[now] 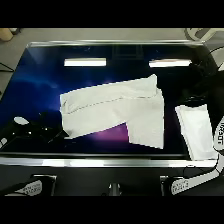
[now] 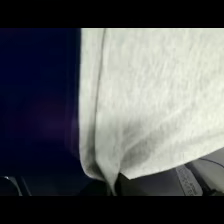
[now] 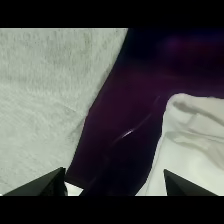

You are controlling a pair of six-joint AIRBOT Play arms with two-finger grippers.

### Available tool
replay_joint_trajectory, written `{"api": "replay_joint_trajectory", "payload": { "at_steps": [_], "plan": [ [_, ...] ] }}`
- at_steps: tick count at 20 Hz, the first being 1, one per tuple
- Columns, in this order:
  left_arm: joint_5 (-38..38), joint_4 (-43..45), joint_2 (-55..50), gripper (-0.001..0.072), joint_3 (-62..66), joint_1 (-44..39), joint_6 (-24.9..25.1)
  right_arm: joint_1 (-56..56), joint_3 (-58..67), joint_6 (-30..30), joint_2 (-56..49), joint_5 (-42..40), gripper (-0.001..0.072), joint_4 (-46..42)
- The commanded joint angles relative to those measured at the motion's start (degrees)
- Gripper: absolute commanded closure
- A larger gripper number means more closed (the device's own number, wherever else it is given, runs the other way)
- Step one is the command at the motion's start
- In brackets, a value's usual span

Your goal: Fold the shirts.

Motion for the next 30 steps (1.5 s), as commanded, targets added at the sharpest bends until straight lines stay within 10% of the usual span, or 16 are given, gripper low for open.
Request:
{"api": "replay_joint_trajectory", "payload": {
  "at_steps": [1, 15, 18, 20, 25, 30],
  "plan": [
    [1.6, -0.8, -0.2, 0.0669, 0.0, -0.4, -1.4, 0.0, -5.1, -1.6, -0.2, -1.3, 0.0079, 4.3],
    [0.9, -0.8, 5.1, 0.0669, 0.2, -0.5, -0.4, 3.3, -20.3, -5.0, -6.3, -15.8, 0.0236, 14.0],
    [1.0, -0.8, 7.0, 0.067, 0.4, -0.4, -0.3, 5.4, -20.2, -2.6, -5.7, -21.1, 0.0686, 13.0],
    [0.9, -0.7, 9.0, 0.0673, 4.9, 1.0, 1.2, 5.3, -18.8, -3.1, -3.0, -20.2, 0.0693, 13.8],
    [1.2, -0.8, 18.8, 0.0672, 40.8, 4.8, 0.7, 5.3, -3.1, -7.9, 19.8, -18.2, 0.0693, 14.7],
    [10.7, -0.8, 27.5, 0.0672, 76.8, 4.8, 0.7, 5.3, 5.3, -9.4, 53.5, -40.5, 0.0693, 5.1]
  ]
}}
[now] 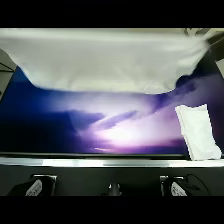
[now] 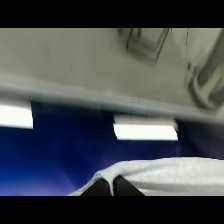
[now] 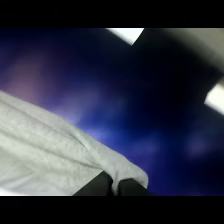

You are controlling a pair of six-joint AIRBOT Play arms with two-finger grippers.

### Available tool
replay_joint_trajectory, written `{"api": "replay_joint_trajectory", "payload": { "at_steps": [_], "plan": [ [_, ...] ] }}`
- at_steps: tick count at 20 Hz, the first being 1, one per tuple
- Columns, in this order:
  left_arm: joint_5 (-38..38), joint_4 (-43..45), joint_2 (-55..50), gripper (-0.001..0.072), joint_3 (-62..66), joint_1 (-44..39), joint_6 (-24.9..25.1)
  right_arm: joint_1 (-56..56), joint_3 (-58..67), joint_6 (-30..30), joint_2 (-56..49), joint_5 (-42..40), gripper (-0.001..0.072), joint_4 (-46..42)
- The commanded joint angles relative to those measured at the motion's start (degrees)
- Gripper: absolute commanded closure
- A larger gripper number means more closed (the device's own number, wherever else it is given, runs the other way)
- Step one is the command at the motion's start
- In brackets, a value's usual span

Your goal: Fold the shirts.

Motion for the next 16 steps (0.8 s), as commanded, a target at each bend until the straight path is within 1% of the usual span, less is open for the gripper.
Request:
{"api": "replay_joint_trajectory", "payload": {
  "at_steps": [1, 2, 3, 4, 8, 10, 12, 13, 14, 16],
  "plan": [
    [5.4, 0.2, 6.4, 0.0671, 20.6, 0.3, -0.3, 0.1, 3.9, 1.4, 20.9, -10.7, 0.0693, -11.3],
    [5.5, 0.2, 8.4, 0.0671, 21.3, 0.3, -2.1, 0.1, 3.9, 4.7, 23.6, -7.9, 0.0693, -15.6],
    [5.6, 0.3, 10.3, 0.0671, 21.0, 0.3, -3.0, 0.1, 3.9, 6.7, 25.5, -5.4, 0.0693, -19.1],
    [5.5, 0.6, 11.4, 0.0671, 20.8, 0.3, -3.0, 0.1, 3.9, 6.7, 26.6, -4.5, 0.0693, -20.6],
    [4.5, 5.8, 11.6, 0.0672, 20.8, 0.3, -3.3, 0.1, 4.0, 6.5, 26.7, -7.0, 0.0693, -20.0],
    [1.2, 7.4, 10.6, 0.0671, 20.8, 0.3, -3.3, 0.1, 4.0, 6.6, 26.3, -7.8, 0.0693, -19.3],
    [-3.6, 7.6, 8.9, 0.0671, 19.8, 0.3, -3.3, 0.1, 4.1, 7.3, 25.1, -6.8, 0.0693, -19.3],
    [-6.0, 7.6, 7.7, 0.0671, 18.6, 0.3, -3.3, 0.1, 4.1, 8.5, 23.8, -4.5, 0.0693, -19.3],
    [-7.9, 7.6, 6.4, 0.0671, 17.2, 0.3, -3.3, 0.1, 4.1, 9.7, 21.9, -0.5, 0.0693, -19.3],
    [-11.2, 7.6, 3.2, 0.0671, 12.9, 0.3, -3.2, 0.1, 4.1, 11.9, 16.1, 10.9, 0.0693, -18.5]
  ]
}}
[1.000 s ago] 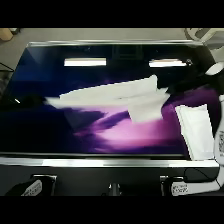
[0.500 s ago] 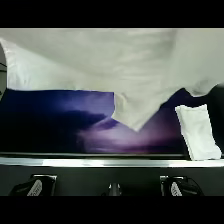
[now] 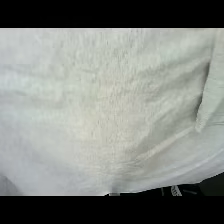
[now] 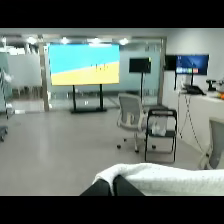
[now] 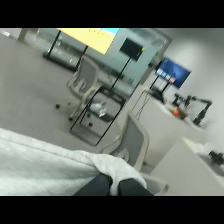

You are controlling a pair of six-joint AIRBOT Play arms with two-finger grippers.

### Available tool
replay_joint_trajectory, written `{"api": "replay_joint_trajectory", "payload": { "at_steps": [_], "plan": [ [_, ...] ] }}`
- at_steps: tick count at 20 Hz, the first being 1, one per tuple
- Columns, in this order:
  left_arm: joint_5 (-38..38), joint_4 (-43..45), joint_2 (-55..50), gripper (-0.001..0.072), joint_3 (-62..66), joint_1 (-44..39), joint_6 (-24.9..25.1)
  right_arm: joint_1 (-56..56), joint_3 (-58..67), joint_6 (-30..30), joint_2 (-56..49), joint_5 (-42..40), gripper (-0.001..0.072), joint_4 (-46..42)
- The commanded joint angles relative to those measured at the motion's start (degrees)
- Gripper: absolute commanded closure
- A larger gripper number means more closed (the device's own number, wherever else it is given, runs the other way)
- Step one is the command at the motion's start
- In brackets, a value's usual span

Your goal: Fold the shirts.

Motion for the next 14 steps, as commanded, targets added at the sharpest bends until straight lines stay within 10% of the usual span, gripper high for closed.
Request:
{"api": "replay_joint_trajectory", "payload": {
  "at_steps": [1, 8, 14],
  "plan": [
    [-7.5, 1.2, -5.0, 0.0671, -6.5, 0.0, 0.2, 0.0, 0.0, 3.0, -9.0, 17.4, 0.0693, 2.4],
    [-5.5, 7.1, -22.1, 0.0671, -32.3, -4.3, 4.1, 0.2, -8.6, 3.9, -38.9, 26.9, 0.0693, 9.8],
    [8.3, 10.0, -39.8, 0.067, -32.8, -7.7, -2.3, 3.9, -8.6, 3.8, -54.6, 5.3, 0.0692, 14.0]
  ]
}}
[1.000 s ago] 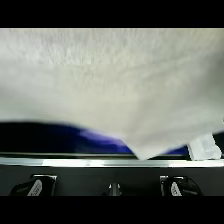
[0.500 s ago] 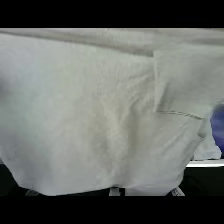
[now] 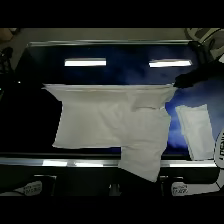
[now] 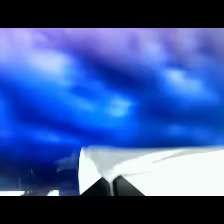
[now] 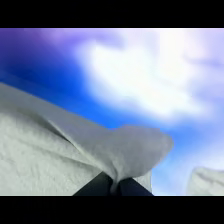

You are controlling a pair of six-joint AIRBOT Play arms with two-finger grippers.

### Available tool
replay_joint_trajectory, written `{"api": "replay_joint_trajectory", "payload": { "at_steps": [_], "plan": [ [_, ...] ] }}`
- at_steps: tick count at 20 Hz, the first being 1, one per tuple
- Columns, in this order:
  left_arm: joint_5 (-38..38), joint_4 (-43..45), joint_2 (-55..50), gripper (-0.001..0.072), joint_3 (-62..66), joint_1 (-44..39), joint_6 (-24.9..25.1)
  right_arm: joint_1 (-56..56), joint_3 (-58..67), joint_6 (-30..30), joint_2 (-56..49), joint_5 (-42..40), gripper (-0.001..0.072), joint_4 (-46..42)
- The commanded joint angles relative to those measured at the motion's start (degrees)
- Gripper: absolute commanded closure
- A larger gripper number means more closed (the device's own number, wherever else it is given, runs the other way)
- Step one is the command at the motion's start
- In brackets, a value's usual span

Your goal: Fold the shirts.

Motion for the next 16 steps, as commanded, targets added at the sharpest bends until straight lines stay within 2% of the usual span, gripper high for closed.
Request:
{"api": "replay_joint_trajectory", "payload": {
  "at_steps": [1, 3, 6, 8, 10, 12, 14, 16],
  "plan": [
    [10.4, 1.0, -8.9, 0.067, -1.3, -1.3, -6.3, 1.9, -0.4, -0.2, -7.8, -14.8, 0.0692, 2.4],
    [14.3, 0.6, -11.5, 0.067, -0.6, -1.3, -7.0, 2.2, -0.4, -0.3, -9.2, -22.9, 0.0692, 2.5],
    [15.4, 0.0, -16.2, 0.067, 5.2, -1.3, -6.9, 2.2, -0.4, -0.3, -10.2, -33.3, 0.0693, 2.9],
    [16.9, -2.9, -18.8, 0.067, 9.1, -1.4, -6.9, 2.2, -0.3, -0.3, -10.3, -37.2, 0.0693, 3.5],
    [17.6, -4.4, -20.5, 0.067, 10.0, -1.8, -6.9, 2.8, -0.3, -0.3, -10.9, -34.9, 0.0692, 3.5],
    [15.1, -4.3, -22.5, 0.0669, 10.0, -2.5, -6.8, 3.6, -0.3, -0.3, -12.7, -28.5, 0.0692, 1.1],
    [10.5, -4.3, -22.9, 0.067, 10.1, -2.5, -3.3, 3.9, -0.3, -0.3, -13.1, -21.6, 0.0692, -0.6],
    [2.3, -4.3, -22.3, 0.067, 11.0, -1.8, 2.1, 3.3, -0.3, -0.5, -11.6, -14.3, 0.0692, -3.8]
  ]
}}
